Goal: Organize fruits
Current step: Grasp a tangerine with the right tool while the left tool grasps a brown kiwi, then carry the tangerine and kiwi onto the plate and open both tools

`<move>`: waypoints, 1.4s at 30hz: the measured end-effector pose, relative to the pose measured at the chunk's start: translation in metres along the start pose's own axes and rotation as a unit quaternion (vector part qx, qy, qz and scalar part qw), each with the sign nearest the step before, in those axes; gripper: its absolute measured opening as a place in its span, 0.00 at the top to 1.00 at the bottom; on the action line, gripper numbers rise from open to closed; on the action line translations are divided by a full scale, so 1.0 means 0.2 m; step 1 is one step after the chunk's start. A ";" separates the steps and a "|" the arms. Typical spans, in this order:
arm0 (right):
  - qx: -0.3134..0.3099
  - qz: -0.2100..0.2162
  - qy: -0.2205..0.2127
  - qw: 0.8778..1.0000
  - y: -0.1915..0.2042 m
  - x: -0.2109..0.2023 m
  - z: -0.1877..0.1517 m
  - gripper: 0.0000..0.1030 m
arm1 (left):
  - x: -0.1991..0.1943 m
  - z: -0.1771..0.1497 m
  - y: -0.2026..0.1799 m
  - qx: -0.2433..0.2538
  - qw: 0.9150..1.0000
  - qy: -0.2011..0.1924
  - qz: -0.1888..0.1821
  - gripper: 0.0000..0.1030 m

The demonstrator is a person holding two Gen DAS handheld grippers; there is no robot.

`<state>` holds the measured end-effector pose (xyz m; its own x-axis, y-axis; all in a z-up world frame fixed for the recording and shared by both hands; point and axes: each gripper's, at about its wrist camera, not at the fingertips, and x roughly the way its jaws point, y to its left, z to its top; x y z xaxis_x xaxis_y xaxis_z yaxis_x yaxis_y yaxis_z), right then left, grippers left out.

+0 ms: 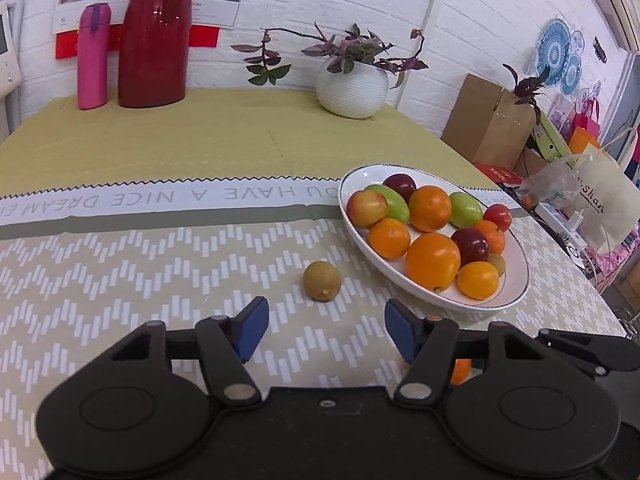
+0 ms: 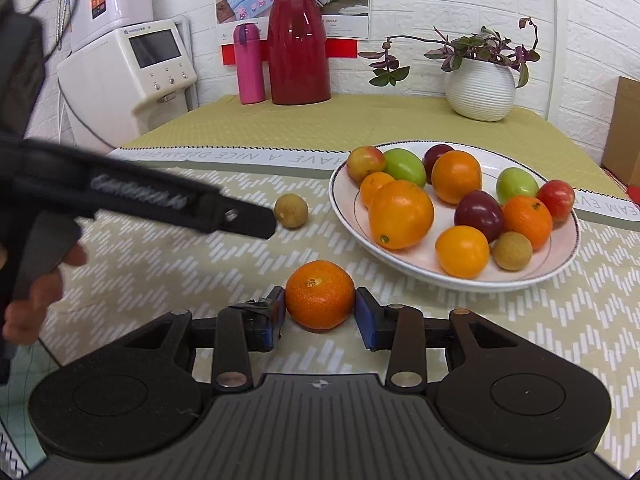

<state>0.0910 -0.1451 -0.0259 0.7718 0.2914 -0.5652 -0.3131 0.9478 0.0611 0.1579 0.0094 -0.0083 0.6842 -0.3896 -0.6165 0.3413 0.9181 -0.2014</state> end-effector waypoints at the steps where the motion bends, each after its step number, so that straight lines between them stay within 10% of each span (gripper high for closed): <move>1: 0.002 0.000 0.000 1.000 -0.01 -0.01 -0.01 0.37 | 0.02 0.01 -0.01 0.004 1.000 0.004 0.005 0.00; 27: 0.021 0.008 -0.011 1.000 -0.07 -0.02 -0.03 0.37 | 0.17 0.05 -0.06 0.027 0.999 0.019 0.030 0.00; 42: 0.028 -0.030 -0.076 0.996 -0.19 -0.19 0.07 0.38 | -0.01 0.23 -0.30 0.032 0.998 -0.030 -0.050 0.00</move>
<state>0.0811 -0.1913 0.0051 0.8644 0.2463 -0.4383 -0.2354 0.9686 0.0800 0.1652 -0.0477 0.0403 0.6810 -0.4853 -0.5483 0.4500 0.8681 -0.2094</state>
